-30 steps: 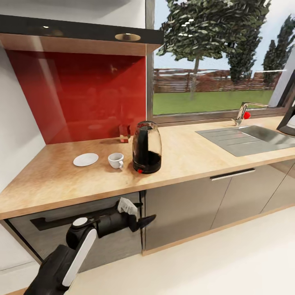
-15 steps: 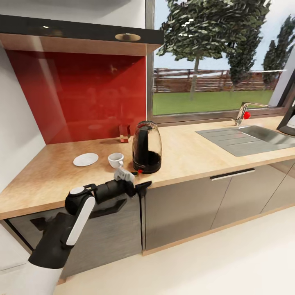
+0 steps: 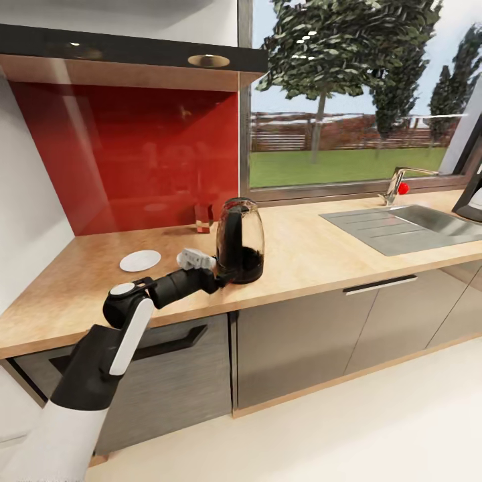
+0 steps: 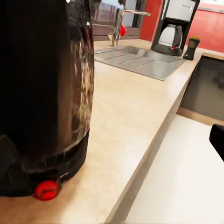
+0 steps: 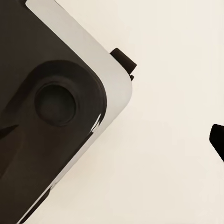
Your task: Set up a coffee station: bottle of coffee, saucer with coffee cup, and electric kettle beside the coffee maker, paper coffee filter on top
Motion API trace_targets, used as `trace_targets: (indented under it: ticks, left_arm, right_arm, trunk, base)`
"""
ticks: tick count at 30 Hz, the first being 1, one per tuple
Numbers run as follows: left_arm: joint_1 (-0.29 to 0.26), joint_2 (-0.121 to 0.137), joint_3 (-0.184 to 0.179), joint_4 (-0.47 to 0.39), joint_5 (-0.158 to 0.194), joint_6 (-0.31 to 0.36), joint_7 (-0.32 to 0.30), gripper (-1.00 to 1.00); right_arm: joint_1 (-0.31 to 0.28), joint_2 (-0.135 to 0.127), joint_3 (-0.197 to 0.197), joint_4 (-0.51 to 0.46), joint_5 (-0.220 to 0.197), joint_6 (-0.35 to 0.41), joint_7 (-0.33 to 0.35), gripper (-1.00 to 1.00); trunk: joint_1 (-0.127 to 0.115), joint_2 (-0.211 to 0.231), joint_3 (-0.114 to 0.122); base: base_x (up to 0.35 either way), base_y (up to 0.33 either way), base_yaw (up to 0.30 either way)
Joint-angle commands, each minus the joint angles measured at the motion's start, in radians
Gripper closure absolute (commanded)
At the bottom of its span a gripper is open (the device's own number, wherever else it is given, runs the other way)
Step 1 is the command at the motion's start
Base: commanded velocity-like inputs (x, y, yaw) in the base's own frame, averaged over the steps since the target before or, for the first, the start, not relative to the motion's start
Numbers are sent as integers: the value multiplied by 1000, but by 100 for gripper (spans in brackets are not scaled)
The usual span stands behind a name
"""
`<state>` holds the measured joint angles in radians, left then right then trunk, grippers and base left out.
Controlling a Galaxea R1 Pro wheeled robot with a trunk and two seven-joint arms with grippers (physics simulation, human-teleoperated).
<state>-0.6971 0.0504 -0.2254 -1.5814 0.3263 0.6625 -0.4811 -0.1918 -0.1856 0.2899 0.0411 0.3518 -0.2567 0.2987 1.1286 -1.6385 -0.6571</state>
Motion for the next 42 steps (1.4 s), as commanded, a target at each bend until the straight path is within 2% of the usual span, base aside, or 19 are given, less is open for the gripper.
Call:
trace_targets:
  ticks: [1,7,14,21,23,24,27,32,42]
  left_arm:
    - [-5,-1,0,0,7,7,5,-100]
    - [-31,-7,0,-1,7,9,79,-100]
    - [-58,-45,-1,-2,-4,10,133,-100]
    - [-64,-68,-2,-2,-91,12,142,-100]
    - [-65,-87,-2,-2,-139,12,143,-100]
    - [-65,-102,-3,-1,-192,12,144,-100]
    - [-65,-105,-3,0,-216,12,144,-100]
    - [-65,-106,-3,0,-229,12,148,-100]
    - [-65,-106,-2,0,-231,12,191,-100]
  right_arm:
    - [-2,0,5,3,0,-7,1,-100]
    - [-2,0,5,3,0,-7,0,-100]
    - [-2,0,5,3,0,-7,0,-100]
    - [-2,0,5,3,0,-6,0,-100]
    - [-2,0,5,3,0,-6,0,-100]
    - [-2,0,5,3,0,-6,0,-100]
    - [-2,0,5,3,0,-6,0,-100]
    - [-2,0,5,3,0,-6,0,-100]
    - [-2,0,5,3,0,-6,0,-100]
  trunk:
    - [0,0,-1]
    - [0,0,-1]
    - [0,0,-1]
    - [0,0,-1]
    - [0,0,-1]
    - [0,0,-1]
    - [0,0,-1]
    - [0,0,-1]
    - [0,0,-1]
  base:
    - [0,0,0]
    - [0,0,0]
    - [0,0,0]
    - [0,0,0]
    - [0,0,0]
    - [0,0,0]
    - [0,0,0]
    - [0,0,0]
    - [0,0,0]
